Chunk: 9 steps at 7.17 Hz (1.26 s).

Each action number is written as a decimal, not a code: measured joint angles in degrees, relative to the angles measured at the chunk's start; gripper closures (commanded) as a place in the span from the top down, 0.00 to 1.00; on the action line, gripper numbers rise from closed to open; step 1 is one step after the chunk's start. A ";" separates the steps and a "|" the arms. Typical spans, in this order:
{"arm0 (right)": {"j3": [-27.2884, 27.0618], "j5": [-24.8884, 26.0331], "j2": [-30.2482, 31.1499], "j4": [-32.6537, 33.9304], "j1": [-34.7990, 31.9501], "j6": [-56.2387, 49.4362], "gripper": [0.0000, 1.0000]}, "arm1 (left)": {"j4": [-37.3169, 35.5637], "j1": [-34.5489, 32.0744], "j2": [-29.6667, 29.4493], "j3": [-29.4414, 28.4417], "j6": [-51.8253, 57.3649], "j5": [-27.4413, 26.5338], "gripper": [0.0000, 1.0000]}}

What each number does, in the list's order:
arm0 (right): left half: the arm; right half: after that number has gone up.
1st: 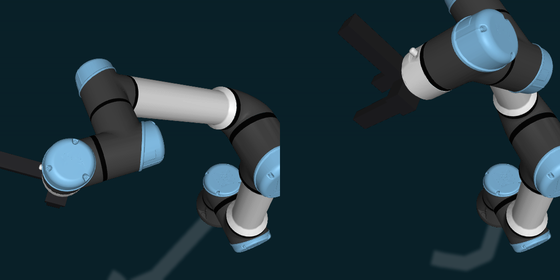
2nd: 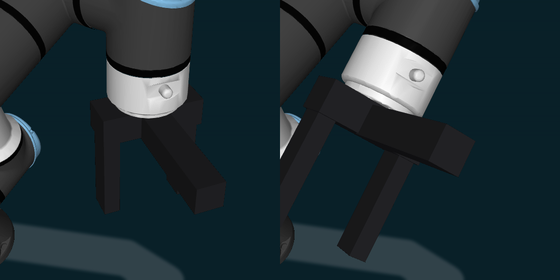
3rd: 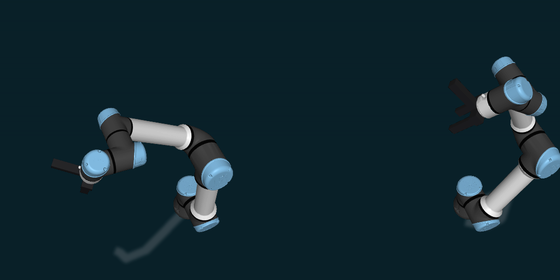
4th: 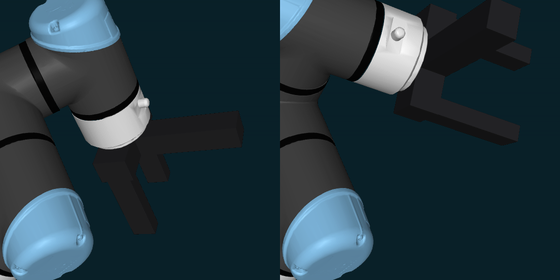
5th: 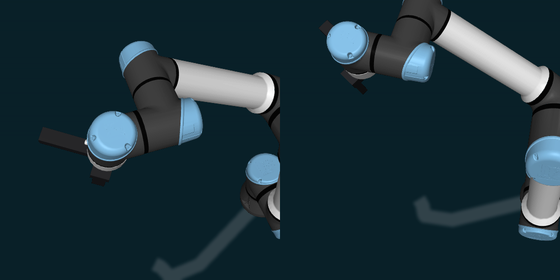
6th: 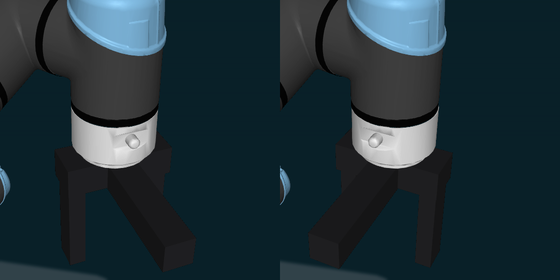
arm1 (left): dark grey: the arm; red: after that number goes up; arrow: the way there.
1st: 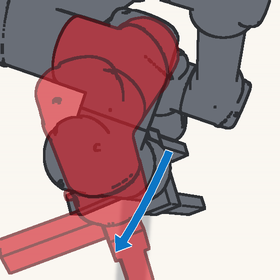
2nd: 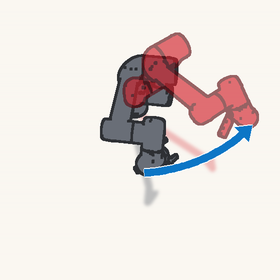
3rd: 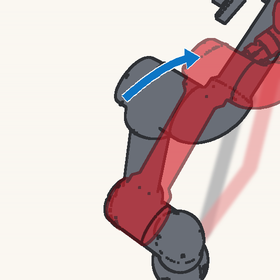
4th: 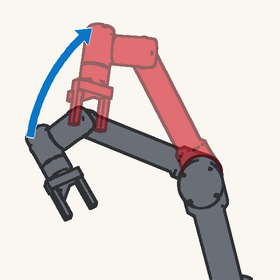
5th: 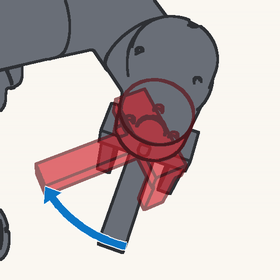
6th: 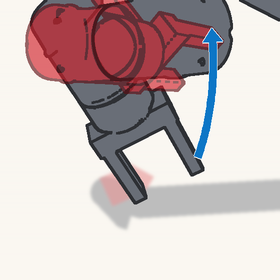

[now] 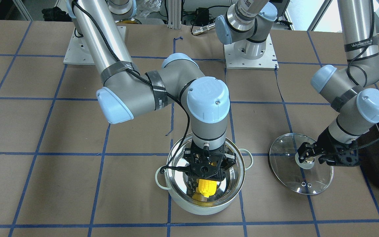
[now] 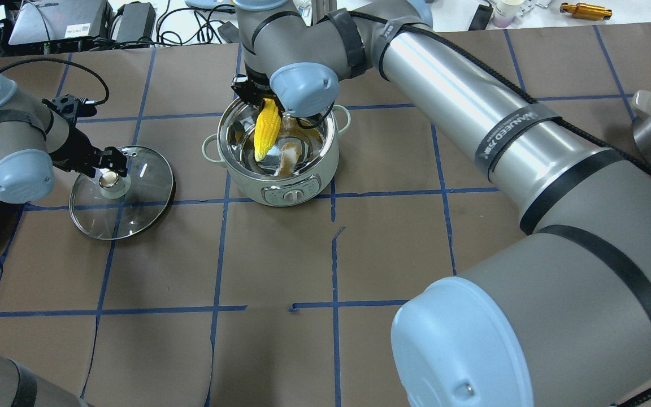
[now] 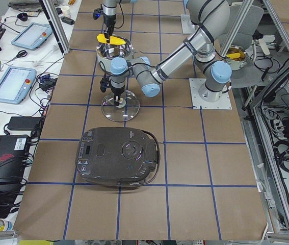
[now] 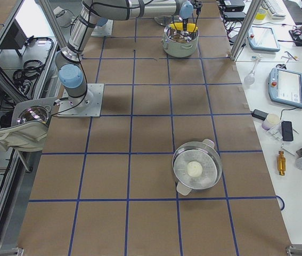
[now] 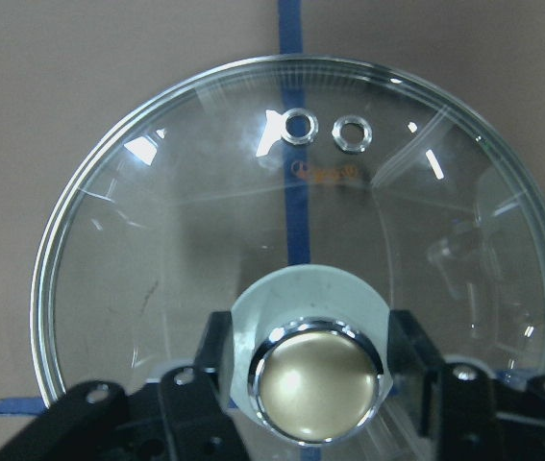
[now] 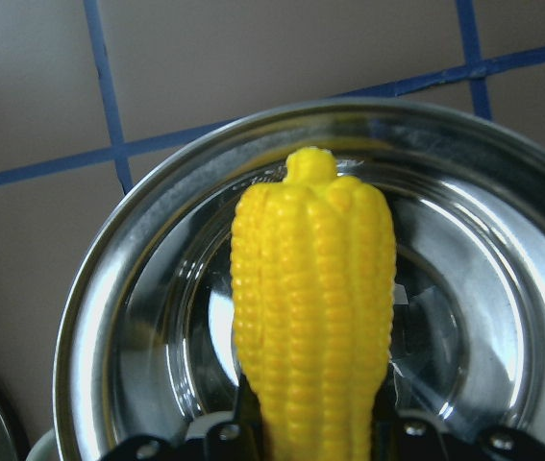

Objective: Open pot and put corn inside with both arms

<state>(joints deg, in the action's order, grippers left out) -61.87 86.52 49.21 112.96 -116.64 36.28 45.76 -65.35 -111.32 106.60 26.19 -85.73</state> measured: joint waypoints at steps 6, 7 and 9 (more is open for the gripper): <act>-1.98 -0.14 1.56 -0.06 -1.24 -7.06 1.00 | 16.77 -3.74 10.60 -6.89 -1.74 -0.30 1.00; -2.20 0.00 2.84 -0.80 -0.67 -7.14 1.00 | 24.27 -5.09 13.15 -10.15 -4.18 -0.29 1.00; -2.43 0.10 6.02 -5.38 2.27 -8.28 1.00 | 31.28 -7.83 18.16 -12.82 -7.93 -0.29 1.00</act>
<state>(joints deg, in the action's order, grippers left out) -64.30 86.63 55.23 107.58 -114.37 28.00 77.04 -73.18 -93.17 93.77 18.26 -86.02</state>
